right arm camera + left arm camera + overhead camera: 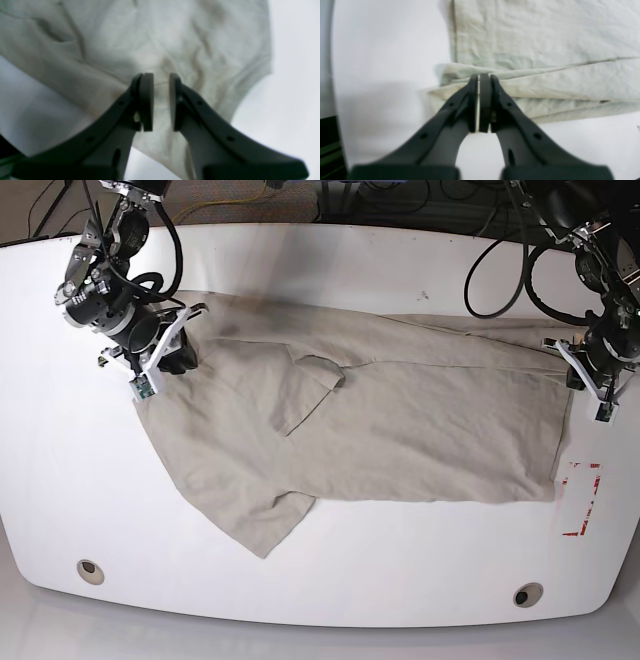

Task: Layout the t-shirt on the table in an organized manner, then fold the t-shirt properly
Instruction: 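Move the left gripper inward over the shirt toward the right gripper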

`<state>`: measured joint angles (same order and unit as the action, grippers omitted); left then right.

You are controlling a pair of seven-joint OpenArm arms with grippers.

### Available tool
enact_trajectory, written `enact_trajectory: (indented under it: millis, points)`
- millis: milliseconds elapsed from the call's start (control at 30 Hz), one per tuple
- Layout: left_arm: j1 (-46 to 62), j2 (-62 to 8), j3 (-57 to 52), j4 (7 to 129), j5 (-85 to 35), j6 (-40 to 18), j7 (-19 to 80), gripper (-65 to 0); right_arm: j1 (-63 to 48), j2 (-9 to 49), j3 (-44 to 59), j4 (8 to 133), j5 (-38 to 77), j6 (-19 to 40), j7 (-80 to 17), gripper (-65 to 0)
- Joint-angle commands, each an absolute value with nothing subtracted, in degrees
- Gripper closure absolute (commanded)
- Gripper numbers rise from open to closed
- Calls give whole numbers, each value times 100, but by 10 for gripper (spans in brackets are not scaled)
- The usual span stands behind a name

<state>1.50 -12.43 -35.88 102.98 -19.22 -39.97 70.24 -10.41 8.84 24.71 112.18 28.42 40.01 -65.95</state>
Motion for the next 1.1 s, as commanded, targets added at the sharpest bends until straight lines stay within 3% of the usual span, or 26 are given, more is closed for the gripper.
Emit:
enact_trajectory:
  millis: [0, 567, 867, 933, 1067]
  points:
    - [154, -1323, -3600, 10299, -1965, -4000, 6782, -3, -1015, 936, 2501, 11187, 2809, 4000, -6492, -106]
    - [286, -1209, -2835, 9244, -1235, -4000, 5270, 0, -884, 954, 2448, 9657, 2519, 4000, -5613, -105]
    - [462, -1147, -2853, 9701, -1253, -4000, 5262, 0, -1059, 998, 2501, 10229, 2501, 4000, -5640, -113]
    - [523, -1147, -2853, 9842, -1262, -4000, 5262, -15, -1147, 1095, 2510, 10457, 2501, 4000, -5640, -146]
    - [637, -1147, -2958, 10097, -1253, -4000, 5262, -126, -1332, 1182, 2598, 10712, 2501, 4000, -5640, -285]
